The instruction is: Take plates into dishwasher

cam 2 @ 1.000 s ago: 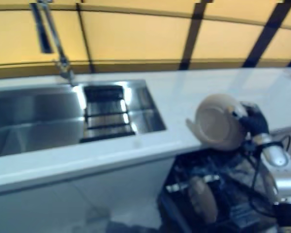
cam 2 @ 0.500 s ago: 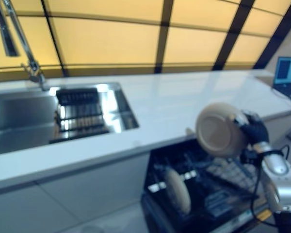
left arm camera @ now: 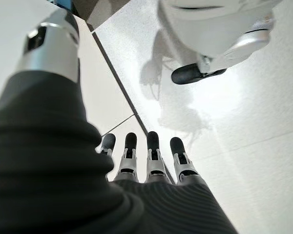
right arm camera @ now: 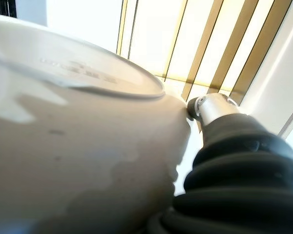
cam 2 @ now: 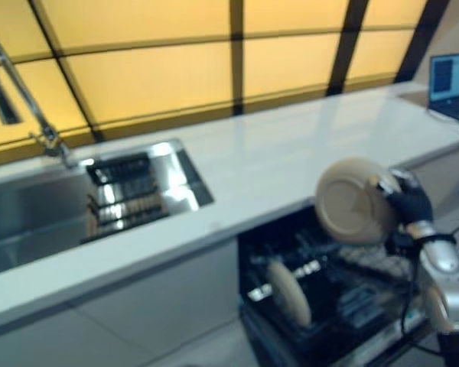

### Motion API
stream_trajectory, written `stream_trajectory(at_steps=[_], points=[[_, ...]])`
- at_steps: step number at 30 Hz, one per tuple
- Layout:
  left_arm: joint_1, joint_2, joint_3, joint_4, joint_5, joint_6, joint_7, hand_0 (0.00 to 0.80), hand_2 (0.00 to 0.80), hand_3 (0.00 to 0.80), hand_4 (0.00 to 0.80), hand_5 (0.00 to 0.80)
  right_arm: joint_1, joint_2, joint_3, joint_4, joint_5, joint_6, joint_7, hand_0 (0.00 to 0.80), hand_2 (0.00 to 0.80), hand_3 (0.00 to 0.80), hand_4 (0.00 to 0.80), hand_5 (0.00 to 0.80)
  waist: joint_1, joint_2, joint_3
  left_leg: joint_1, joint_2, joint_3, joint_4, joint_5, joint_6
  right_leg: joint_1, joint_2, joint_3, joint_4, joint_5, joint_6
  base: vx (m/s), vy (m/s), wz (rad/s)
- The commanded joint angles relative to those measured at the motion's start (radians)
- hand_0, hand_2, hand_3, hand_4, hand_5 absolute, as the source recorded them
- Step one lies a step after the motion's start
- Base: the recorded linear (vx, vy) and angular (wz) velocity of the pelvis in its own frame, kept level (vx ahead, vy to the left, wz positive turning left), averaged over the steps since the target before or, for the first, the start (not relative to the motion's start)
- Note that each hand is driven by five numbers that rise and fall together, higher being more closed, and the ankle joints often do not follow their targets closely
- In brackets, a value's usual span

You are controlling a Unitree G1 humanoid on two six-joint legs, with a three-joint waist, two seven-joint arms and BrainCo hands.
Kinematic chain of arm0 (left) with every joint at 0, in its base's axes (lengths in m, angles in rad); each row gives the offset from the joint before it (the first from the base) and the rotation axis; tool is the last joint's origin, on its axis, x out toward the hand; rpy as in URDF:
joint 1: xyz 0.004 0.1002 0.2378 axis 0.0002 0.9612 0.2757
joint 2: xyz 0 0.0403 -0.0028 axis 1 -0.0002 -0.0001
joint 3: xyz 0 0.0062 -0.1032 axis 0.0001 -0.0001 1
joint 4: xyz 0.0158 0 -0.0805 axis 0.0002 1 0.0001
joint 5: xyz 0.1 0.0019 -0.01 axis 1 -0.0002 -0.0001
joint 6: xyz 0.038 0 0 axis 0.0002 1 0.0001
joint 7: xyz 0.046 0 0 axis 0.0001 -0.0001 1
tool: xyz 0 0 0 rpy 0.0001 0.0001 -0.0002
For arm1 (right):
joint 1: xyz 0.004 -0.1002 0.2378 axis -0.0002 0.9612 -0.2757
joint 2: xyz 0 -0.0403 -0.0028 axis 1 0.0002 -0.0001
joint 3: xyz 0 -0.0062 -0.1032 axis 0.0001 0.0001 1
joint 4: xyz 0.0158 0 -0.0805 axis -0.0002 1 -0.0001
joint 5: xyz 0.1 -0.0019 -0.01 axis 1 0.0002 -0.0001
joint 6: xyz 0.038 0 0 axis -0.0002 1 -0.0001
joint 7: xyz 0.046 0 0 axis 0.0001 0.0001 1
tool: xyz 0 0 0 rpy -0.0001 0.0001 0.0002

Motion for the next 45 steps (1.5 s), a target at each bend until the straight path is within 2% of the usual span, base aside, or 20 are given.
stream_trajectory(at_steps=[1,8,14,21,28,34,39,42,45], points=[[-0.034,0.060,-0.004,0.027,-0.038,-0.030,0.008,0.000,0.000,0.000,0.000,0.000,-0.019,0.030,-0.042,-0.057,0.000,-0.044,-0.008,0.800,0.800,0.800,0.800,0.800,0.007,-0.081,-0.031,-0.107,-0.026,-0.034,0.024,0.043,0.034,0.039,-0.012,-0.002,0.132,-0.145,-0.021,-0.003,0.048,0.00],[-0.048,0.064,-0.012,0.030,-0.037,-0.031,0.005,0.000,0.000,0.000,0.000,0.000,0.064,0.073,-0.076,-0.042,0.012,-0.045,-0.010,0.800,0.800,0.800,0.800,0.800,-0.020,-0.071,-0.030,-0.089,-0.028,-0.009,-0.017,0.056,0.036,0.031,-0.015,-0.008,0.127,-0.138,-0.011,0.001,0.040,0.02],[-0.048,0.057,-0.024,0.030,-0.028,-0.040,0.011,0.000,0.000,0.000,0.000,0.000,0.172,0.148,-0.079,-0.020,-0.003,-0.074,0.013,0.800,0.800,0.800,0.800,0.800,-0.050,-0.065,-0.014,-0.085,-0.033,0.010,-0.020,0.053,0.049,0.002,-0.009,0.014,0.115,-0.115,-0.005,-0.026,-0.001,-0.05],[-0.086,0.067,-0.060,-0.014,-0.057,-0.048,0.029,0.000,0.000,0.000,0.000,0.000,0.136,0.180,-0.024,0.036,-0.011,-0.124,-0.018,0.800,0.800,0.800,0.800,0.800,-0.081,-0.053,0.060,-0.099,-0.039,0.019,-0.037,0.063,0.054,-0.049,0.004,0.056,0.087,-0.071,0.001,-0.139,-0.004,-0.18],[-0.092,0.075,-0.065,-0.054,-0.077,-0.062,0.023,0.000,0.000,0.000,0.000,0.000,0.144,0.177,-0.028,0.033,-0.019,-0.128,-0.027,0.800,0.800,0.800,0.800,0.800,-0.104,-0.045,0.101,-0.132,-0.043,0.022,-0.047,0.078,0.052,-0.081,0.019,0.084,0.072,-0.053,0.002,-0.064,0.003,-0.19],[-0.123,0.068,-0.086,-0.089,-0.087,-0.049,0.028,0.000,0.000,0.000,0.000,0.000,0.111,0.185,-0.009,0.037,-0.069,-0.163,-0.065,0.800,0.800,0.800,0.800,0.800,-0.107,-0.034,0.131,-0.151,-0.046,0.017,-0.053,0.082,0.051,-0.109,0.022,0.084,0.076,-0.050,-0.002,-0.069,0.016,-0.13],[-0.138,0.065,-0.104,-0.098,-0.088,-0.044,0.028,0.000,0.000,0.000,0.000,0.000,0.062,0.175,0.013,0.037,-0.100,-0.161,-0.107,0.800,0.800,0.800,0.800,0.800,-0.101,-0.030,0.142,-0.152,-0.050,0.010,-0.056,0.081,0.052,-0.117,0.020,0.078,0.080,-0.051,-0.003,-0.007,0.003,-0.01],[-0.145,0.064,-0.113,-0.105,-0.086,-0.036,0.029,0.000,0.000,0.000,0.000,0.000,0.034,0.165,0.025,0.030,-0.147,-0.158,-0.139,0.800,0.800,0.800,0.800,0.800,-0.096,-0.028,0.145,-0.153,-0.052,0.006,-0.057,0.080,0.053,-0.119,0.018,0.074,0.080,-0.051,-0.004,0.000,0.000,0.00],[-0.159,0.061,-0.125,-0.099,-0.087,-0.026,0.034,0.000,0.000,0.000,0.000,0.000,-0.015,0.134,0.045,0.018,-0.286,-0.166,-0.213,0.800,0.800,0.800,0.800,0.800,-0.090,-0.029,0.148,-0.153,-0.054,0.001,-0.059,0.079,0.054,-0.122,0.017,0.070,0.080,-0.050,-0.004,0.000,0.000,0.00]])
